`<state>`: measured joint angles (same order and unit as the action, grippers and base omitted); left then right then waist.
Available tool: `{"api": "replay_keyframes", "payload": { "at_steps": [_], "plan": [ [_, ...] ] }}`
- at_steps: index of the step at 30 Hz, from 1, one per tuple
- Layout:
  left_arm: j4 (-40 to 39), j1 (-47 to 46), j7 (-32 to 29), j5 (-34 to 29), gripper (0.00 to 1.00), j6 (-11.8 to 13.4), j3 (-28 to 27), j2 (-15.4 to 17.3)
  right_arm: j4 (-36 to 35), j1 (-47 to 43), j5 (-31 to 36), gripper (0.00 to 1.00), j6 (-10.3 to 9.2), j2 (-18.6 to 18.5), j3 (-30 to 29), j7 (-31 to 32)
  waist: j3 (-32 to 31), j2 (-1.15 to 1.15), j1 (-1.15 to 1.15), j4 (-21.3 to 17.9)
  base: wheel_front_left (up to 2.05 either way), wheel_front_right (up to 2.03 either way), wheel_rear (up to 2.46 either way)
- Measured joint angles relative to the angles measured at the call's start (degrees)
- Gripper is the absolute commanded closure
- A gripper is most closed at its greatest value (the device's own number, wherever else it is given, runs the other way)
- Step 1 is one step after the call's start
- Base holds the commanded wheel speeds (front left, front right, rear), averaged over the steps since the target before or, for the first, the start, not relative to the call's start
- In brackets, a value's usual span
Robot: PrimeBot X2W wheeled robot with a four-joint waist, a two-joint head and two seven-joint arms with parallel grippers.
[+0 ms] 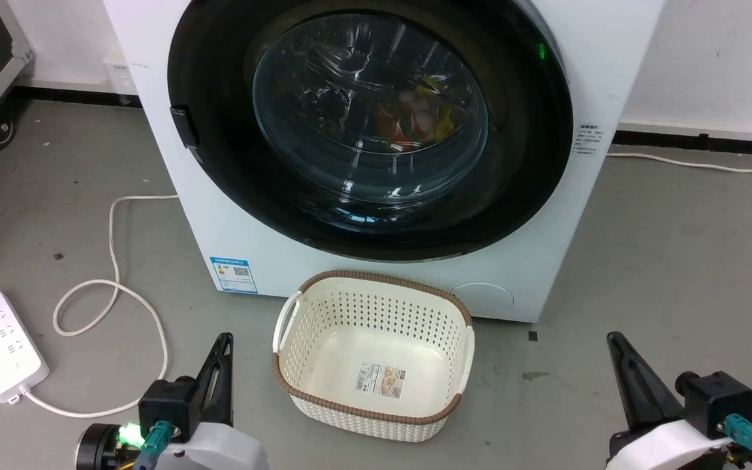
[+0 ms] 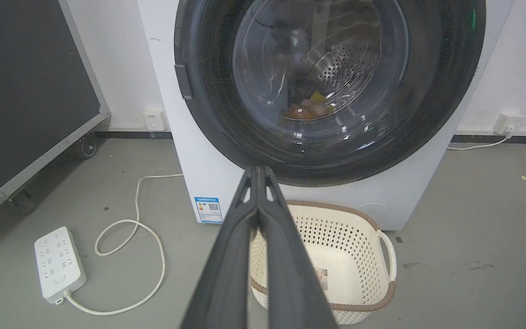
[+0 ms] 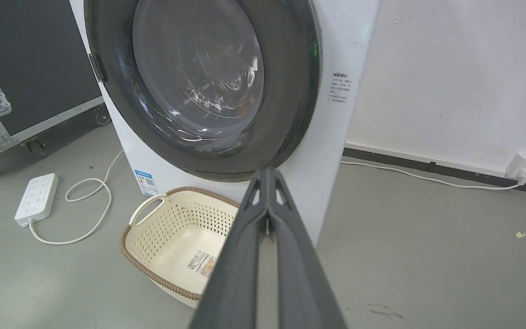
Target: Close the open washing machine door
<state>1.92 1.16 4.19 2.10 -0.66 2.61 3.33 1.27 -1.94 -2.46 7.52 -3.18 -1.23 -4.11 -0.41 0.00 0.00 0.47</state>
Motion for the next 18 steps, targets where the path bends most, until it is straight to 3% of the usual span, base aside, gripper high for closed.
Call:
{"api": "replay_keyframes", "payload": {
  "at_steps": [18],
  "plan": [
    [-0.9,-0.1,-2.2,-0.8,1.00,0.1,-1.4,-0.2,-0.4,0.5,1.0,1.00,0.00,0.0,0.6,2.0,0.2,0.00,0.00,-0.2,0.00,0.00,0.00]
  ]
}}
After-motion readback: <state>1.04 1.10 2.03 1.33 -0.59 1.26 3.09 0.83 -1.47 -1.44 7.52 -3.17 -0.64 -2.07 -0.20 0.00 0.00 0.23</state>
